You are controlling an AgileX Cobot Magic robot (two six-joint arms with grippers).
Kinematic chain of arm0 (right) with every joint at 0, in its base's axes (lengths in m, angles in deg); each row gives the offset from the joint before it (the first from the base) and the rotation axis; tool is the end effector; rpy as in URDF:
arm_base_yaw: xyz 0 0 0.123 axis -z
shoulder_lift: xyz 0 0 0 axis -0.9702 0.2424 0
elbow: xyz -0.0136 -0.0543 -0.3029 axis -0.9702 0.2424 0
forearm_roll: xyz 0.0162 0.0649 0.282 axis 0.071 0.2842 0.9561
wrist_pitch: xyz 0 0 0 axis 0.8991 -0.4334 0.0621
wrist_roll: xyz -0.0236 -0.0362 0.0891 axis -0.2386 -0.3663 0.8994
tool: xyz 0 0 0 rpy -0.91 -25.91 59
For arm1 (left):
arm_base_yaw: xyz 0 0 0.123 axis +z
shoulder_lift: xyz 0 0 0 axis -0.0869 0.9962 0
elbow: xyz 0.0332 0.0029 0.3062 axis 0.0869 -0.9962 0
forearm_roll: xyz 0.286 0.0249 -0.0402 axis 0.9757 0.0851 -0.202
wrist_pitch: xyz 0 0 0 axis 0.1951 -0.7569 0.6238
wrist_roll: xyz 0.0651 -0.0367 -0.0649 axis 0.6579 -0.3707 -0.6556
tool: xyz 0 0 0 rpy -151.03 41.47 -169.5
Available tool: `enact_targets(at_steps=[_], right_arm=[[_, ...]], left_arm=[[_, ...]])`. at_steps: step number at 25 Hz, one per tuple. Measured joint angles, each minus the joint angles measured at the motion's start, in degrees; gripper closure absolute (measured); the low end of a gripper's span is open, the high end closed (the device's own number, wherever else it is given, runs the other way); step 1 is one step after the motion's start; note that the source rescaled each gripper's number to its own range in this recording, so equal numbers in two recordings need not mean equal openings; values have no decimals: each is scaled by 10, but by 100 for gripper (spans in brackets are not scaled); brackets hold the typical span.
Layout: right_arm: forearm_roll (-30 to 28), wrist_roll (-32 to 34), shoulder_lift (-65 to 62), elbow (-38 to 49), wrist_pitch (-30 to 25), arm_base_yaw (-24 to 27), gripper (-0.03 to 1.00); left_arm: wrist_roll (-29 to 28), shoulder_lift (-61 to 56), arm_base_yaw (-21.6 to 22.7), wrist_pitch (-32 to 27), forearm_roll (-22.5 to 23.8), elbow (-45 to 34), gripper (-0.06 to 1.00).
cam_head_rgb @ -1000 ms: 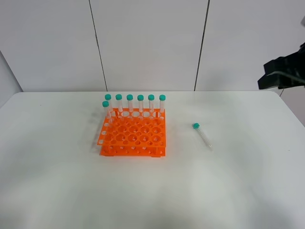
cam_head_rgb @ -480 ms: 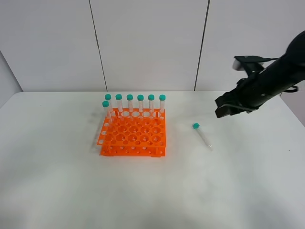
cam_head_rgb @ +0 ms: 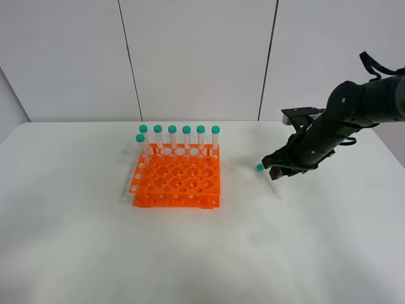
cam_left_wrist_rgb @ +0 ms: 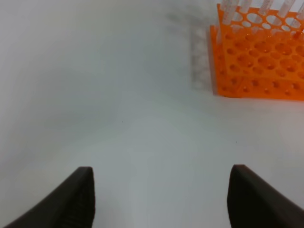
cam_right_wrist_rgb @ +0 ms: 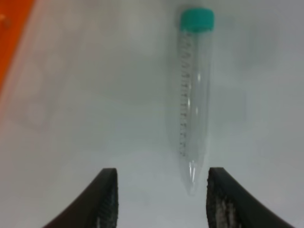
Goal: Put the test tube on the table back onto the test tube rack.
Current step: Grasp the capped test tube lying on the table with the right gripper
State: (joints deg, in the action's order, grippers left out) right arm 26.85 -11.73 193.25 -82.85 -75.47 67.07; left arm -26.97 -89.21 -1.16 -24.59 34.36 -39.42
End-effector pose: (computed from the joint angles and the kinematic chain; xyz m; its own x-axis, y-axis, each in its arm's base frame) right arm 0.3920 0.0753 0.1520 -0.9020 -0.2407 -0.3583 -0.2915 0.9519 0.0942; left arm -0.0024 -0.0085 0.3069 -0.4744 -0.0678 -0.8777 -0.0106 0.9974 -0.0713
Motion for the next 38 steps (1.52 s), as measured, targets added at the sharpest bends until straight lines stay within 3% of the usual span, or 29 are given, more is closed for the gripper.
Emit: enact_targets(at_steps=[11, 20, 38], right_arm=[[-12, 33, 56, -50, -23, 0, 13], [-22, 55, 108, -102, -86, 0, 13], [-73, 78, 127, -103, -77, 0, 13]], left_arm=[[0, 0, 0, 0, 0, 0, -6], [0, 0, 0, 0, 0, 0, -6], [0, 0, 0, 0, 0, 0, -6]])
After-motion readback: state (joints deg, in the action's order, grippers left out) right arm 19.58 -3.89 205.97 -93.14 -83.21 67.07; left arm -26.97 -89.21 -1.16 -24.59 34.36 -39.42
